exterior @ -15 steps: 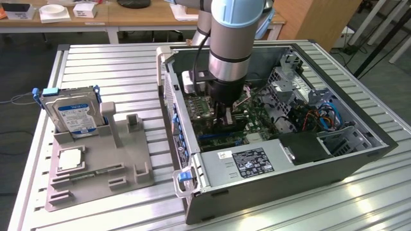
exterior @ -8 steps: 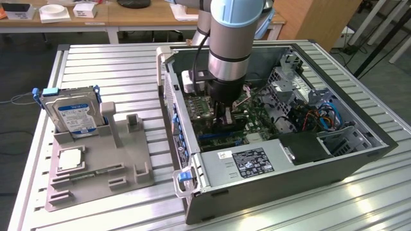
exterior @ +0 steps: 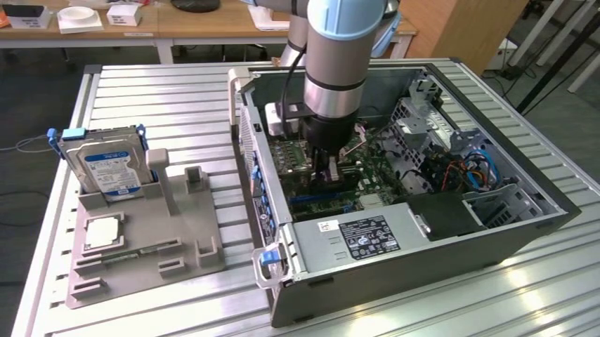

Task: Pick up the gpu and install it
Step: 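Insert the gpu into the slot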

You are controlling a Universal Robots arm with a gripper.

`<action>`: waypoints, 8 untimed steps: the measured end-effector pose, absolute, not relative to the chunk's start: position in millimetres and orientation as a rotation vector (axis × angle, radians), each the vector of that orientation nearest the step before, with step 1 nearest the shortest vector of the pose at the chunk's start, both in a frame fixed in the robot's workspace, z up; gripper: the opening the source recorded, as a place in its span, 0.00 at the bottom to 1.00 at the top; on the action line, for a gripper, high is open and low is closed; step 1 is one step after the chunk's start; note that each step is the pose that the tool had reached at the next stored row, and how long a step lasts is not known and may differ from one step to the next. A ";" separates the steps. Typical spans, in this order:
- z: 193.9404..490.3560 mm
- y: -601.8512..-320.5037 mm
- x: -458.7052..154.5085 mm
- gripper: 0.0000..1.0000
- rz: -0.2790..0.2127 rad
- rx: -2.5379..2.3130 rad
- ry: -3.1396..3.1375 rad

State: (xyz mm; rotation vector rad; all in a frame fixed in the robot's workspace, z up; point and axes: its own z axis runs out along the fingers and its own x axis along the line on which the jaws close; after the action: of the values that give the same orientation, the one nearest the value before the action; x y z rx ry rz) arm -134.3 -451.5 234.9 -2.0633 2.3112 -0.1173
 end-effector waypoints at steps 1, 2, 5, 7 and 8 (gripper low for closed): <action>234.5 -451.5 -134.3 0.29 -0.117 -2.063 2.311; 234.3 -451.5 -134.4 0.29 -0.117 -2.063 2.311; 233.8 -451.5 -134.4 0.29 -0.118 -2.064 2.311; 233.4 -451.5 -134.5 0.29 -0.118 -2.063 2.311; 233.2 -451.5 -134.5 0.29 -0.118 -2.063 2.311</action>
State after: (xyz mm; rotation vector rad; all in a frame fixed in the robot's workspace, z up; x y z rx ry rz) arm -134.5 -451.5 233.2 -2.0629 2.3108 -0.1185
